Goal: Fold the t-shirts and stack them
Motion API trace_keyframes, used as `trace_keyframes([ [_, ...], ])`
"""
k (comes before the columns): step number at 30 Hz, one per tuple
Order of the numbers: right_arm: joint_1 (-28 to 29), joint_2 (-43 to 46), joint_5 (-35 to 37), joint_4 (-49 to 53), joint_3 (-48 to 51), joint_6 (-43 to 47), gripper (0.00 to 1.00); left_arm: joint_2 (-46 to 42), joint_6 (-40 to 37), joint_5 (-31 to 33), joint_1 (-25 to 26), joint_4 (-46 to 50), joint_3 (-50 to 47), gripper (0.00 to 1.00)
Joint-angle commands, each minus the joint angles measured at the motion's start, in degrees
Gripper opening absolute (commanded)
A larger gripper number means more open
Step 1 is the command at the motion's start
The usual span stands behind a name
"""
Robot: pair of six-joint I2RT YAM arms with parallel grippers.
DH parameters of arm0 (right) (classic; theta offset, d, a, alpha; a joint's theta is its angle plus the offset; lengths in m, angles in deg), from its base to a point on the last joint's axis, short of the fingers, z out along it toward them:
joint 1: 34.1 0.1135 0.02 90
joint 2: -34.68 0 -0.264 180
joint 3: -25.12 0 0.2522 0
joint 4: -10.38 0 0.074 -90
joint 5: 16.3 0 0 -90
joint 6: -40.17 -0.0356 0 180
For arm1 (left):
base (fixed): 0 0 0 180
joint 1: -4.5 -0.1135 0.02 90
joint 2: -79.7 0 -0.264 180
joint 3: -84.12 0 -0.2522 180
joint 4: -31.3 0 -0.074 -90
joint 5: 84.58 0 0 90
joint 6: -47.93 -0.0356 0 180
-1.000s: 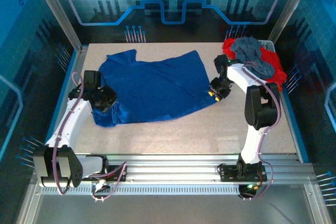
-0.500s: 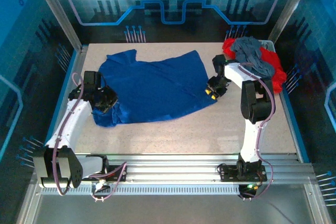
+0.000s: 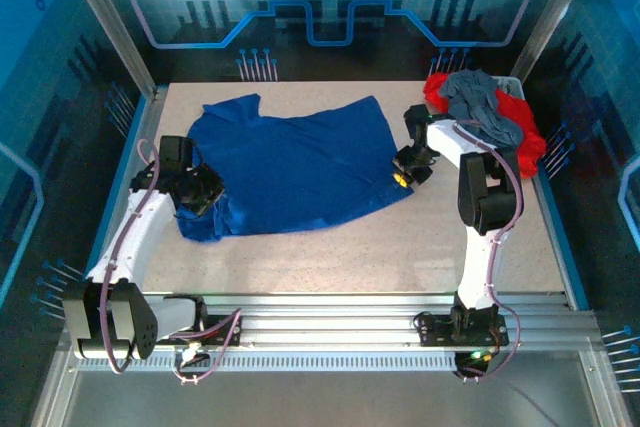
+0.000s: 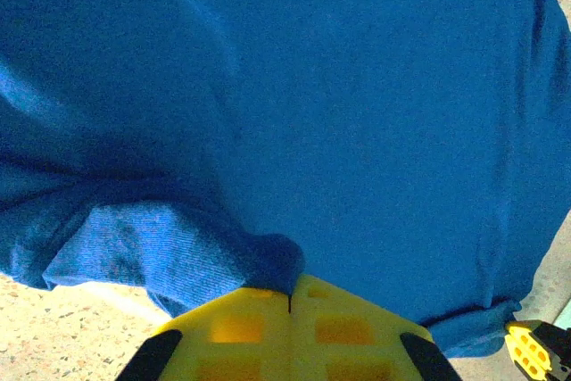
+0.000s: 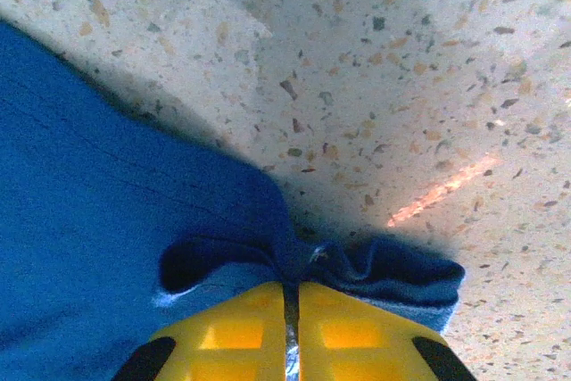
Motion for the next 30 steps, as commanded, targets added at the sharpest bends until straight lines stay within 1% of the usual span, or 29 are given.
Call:
trace_keyframes([
  [1,-0.26,1.51,1.09,1.53,-0.13,-0.33,0.1,-1.23,0.02,-1.61,0.43,-0.29,-0.48,0.0],
  [7,0.25,6.32,1.48,2.76,2.31,-0.56,0.1,-1.33,0.2,-1.69,0.79,-0.3,-0.59,0.0],
  [16,0.19,15.56,1.1,3.72,9.04,-0.46,0.1,-3.11,1.06,-1.79,1.92,0.95,-0.79,0.0],
  [22,-0.16,21.59,0.26,2.56,18.58,0.09,0.13,-6.13,2.03,-1.87,2.88,3.16,-1.94,0.0],
  [25,-0.27,23.53,-1.25,0.76,24.31,-0.06,0.16,-8.17,2.37,-1.96,3.05,4.24,-3.37,0.0],
  [30,-0.34,26.42,-2.85,-2.69,31.43,-1.55,0.17,-10.74,2.93,-2.2,3.31,5.42,-5.61,0.0],
])
